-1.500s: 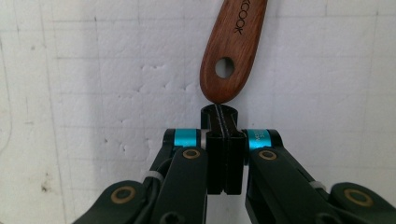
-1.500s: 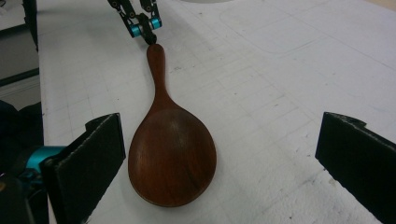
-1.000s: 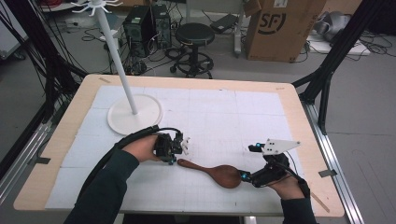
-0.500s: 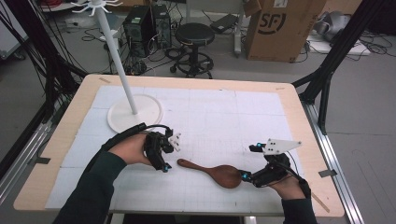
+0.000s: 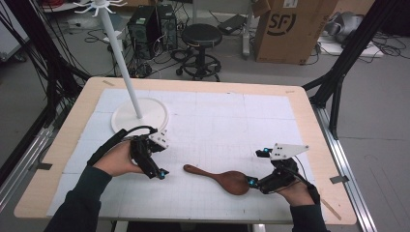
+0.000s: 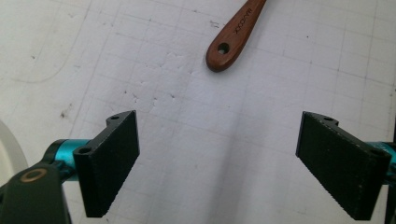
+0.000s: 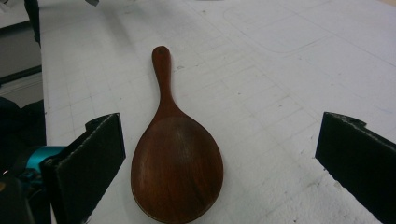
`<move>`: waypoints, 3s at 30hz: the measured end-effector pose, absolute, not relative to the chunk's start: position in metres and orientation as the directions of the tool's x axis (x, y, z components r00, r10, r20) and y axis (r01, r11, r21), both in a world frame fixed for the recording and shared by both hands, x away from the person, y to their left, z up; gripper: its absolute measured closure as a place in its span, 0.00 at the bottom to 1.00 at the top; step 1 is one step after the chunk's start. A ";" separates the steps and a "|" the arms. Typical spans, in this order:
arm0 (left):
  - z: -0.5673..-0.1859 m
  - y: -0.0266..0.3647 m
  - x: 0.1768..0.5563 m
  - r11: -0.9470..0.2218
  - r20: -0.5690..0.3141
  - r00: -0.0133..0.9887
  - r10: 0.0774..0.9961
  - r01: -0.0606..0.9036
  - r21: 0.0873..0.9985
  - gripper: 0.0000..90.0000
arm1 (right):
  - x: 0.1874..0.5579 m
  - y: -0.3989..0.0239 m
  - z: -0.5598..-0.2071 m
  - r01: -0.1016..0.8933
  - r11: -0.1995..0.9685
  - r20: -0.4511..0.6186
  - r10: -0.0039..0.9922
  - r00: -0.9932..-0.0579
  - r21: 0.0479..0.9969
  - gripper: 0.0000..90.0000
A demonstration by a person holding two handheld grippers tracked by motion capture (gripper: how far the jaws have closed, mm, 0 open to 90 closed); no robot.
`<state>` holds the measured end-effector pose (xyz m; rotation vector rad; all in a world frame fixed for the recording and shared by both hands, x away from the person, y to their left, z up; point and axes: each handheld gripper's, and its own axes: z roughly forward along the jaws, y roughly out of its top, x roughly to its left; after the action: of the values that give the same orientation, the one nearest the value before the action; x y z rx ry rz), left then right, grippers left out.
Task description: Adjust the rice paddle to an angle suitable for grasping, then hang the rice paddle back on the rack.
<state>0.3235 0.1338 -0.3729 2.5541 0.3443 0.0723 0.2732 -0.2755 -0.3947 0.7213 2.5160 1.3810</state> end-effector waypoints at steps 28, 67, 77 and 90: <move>-0.380 0.197 0.288 -0.617 -0.044 0.883 0.467 0.361 0.699 0.02 | 0.273 -0.269 -0.394 0.325 0.471 0.070 0.481 -0.874 0.820 0.00; -0.388 0.224 0.280 -0.501 -0.086 0.869 0.487 0.359 0.788 0.02 | 0.274 -0.260 -0.387 0.317 0.494 0.061 0.468 -0.882 0.810 0.00; -0.386 0.224 0.275 -0.493 -0.077 0.870 0.487 0.346 0.798 0.02 | 0.274 -0.258 -0.389 0.323 0.506 0.069 0.457 -0.887 0.800 0.00; -0.384 0.242 0.270 -0.458 -0.070 0.847 0.527 0.352 0.816 0.02 | 0.274 -0.257 -0.385 0.323 0.591 0.050 0.430 -0.901 0.739 0.00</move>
<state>0.2703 0.2424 -0.3842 2.0959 0.6402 0.2383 0.2738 -0.2567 -0.3848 0.6379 2.6803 1.2045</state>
